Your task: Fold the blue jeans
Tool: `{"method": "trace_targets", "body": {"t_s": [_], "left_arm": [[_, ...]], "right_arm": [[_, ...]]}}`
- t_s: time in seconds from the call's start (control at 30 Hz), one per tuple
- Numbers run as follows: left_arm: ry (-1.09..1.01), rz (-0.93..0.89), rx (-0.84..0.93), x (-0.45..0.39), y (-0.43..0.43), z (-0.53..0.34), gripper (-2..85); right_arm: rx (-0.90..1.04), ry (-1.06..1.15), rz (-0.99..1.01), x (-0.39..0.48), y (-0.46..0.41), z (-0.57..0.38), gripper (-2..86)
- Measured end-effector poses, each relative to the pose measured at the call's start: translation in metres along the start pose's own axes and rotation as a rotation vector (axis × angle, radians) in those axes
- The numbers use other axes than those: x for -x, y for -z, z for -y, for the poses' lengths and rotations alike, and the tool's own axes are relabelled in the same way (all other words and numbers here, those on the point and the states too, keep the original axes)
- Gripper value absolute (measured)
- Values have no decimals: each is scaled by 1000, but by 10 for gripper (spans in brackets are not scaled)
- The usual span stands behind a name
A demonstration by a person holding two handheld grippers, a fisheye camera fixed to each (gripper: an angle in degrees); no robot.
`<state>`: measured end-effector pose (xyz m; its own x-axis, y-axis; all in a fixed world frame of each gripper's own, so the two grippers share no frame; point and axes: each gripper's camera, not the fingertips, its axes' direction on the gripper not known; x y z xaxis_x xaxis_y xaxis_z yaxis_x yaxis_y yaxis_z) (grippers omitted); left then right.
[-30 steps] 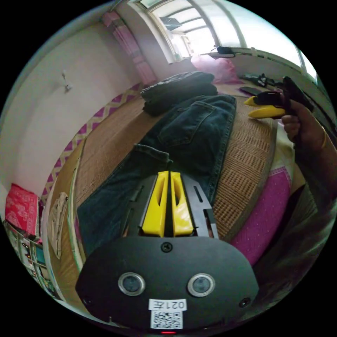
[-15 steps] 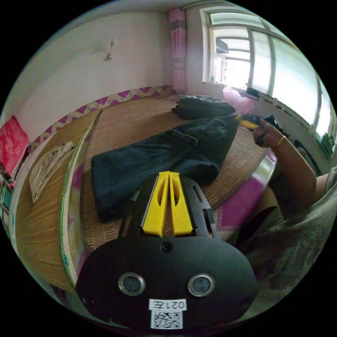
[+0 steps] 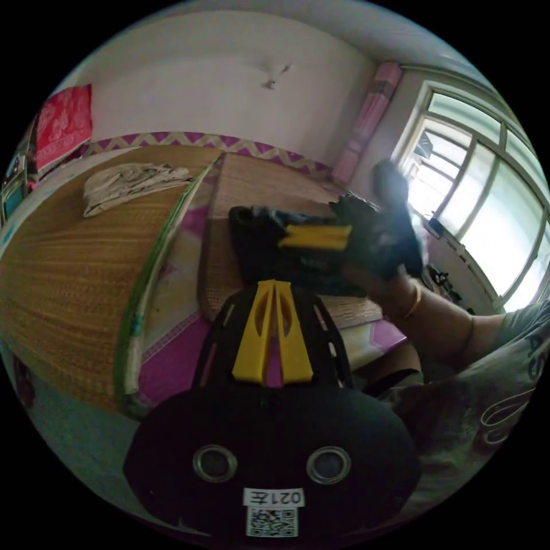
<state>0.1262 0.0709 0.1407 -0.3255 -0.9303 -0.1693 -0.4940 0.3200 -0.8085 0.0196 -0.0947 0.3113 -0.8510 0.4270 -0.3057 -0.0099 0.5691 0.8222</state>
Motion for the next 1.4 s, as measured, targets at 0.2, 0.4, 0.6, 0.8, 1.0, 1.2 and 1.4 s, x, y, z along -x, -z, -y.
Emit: {"method": "trace_targets", "body": {"t_s": [0.2, 0.4, 0.6, 0.8, 1.0, 1.2, 1.4], "left_arm": [[40, 29, -19, 48, 5, 13, -9], [20, -116, -96, 71, -21, 66, -4], [111, -133, -38, 111, -77, 123, 89], [239, -201, 122, 156, -137, 161, 158], [232, -198, 265, 172, -183, 188, 151], [278, -284, 278, 180, -201, 205, 66], [83, -342, 183, 110, -174, 264, 59]], "right_arm": [[-67, -33, -57, 10, 4, 8, 20], [-47, 9, 28, 22, -23, -3, 54], [-194, -361, 529, -123, 15, -75, 94], [-48, -789, 409, -268, -25, -166, 140], [-23, -989, 861, -324, -111, -206, 142], [-90, -1116, 1001, -339, -149, -218, 89], [-211, -1062, 1052, -376, -120, -236, 77]]}}
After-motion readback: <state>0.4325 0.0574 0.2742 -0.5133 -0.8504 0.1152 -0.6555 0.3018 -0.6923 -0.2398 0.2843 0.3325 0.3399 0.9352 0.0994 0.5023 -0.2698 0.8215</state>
